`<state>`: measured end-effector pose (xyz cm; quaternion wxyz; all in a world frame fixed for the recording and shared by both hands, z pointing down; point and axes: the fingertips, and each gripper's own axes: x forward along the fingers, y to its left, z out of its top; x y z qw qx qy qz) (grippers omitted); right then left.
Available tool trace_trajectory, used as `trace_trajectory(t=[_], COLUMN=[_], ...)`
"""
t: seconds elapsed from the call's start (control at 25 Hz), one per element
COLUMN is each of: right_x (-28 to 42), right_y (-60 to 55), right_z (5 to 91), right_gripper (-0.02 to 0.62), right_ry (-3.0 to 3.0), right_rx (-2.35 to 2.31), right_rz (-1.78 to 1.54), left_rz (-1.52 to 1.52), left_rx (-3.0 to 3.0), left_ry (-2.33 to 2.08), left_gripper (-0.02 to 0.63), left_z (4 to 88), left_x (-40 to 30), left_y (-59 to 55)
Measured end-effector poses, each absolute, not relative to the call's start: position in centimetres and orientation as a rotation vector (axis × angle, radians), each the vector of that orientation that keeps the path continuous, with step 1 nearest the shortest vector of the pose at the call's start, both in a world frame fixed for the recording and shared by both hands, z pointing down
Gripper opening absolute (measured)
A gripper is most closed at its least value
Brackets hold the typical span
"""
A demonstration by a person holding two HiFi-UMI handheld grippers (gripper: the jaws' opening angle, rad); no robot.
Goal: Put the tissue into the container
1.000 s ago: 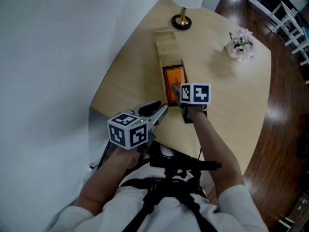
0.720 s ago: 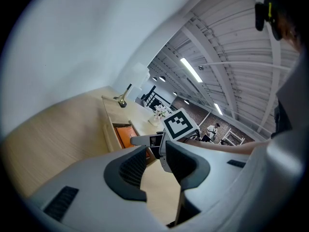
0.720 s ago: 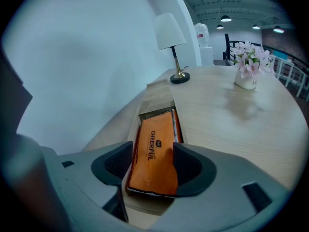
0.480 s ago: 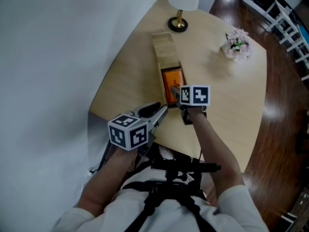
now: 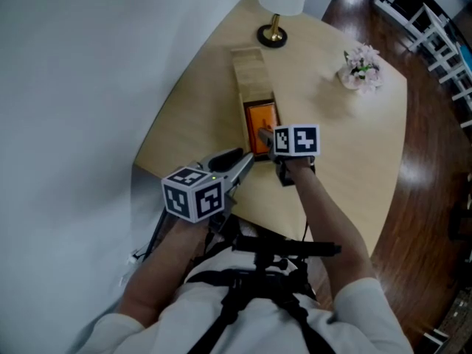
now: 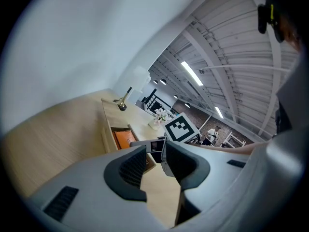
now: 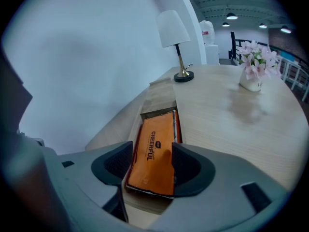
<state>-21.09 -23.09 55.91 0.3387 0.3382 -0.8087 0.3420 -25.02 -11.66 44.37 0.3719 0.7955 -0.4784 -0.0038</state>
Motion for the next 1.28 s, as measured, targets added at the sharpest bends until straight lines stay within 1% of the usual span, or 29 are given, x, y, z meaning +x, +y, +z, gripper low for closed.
trace_trajectory(t=[0.56, 0.8, 1.28], right_x=[-17.8, -14.3, -5.3], right_y=[-23.2, -22.6, -21.2], right_z=[48.7, 45.7, 42.1], right_gripper=[0.264, 0.261, 0.259], right_ry=[-2.284, -2.346, -2.412], right_rx=[0.938, 0.983, 1.082], right_rz=[0.798, 0.765, 0.763], left_rz=[-0.019, -0.012, -0.005], left_rx=[2.083, 2.125, 2.175], left_ry=[-1.228, -1.211, -1.206], left_gripper=[0.130, 0.129, 0.129], left_z=[42.4, 41.2, 39.2], left_x=[-21.7, -19.5, -15.1], left_y=[-12.4, -12.2, -10.8])
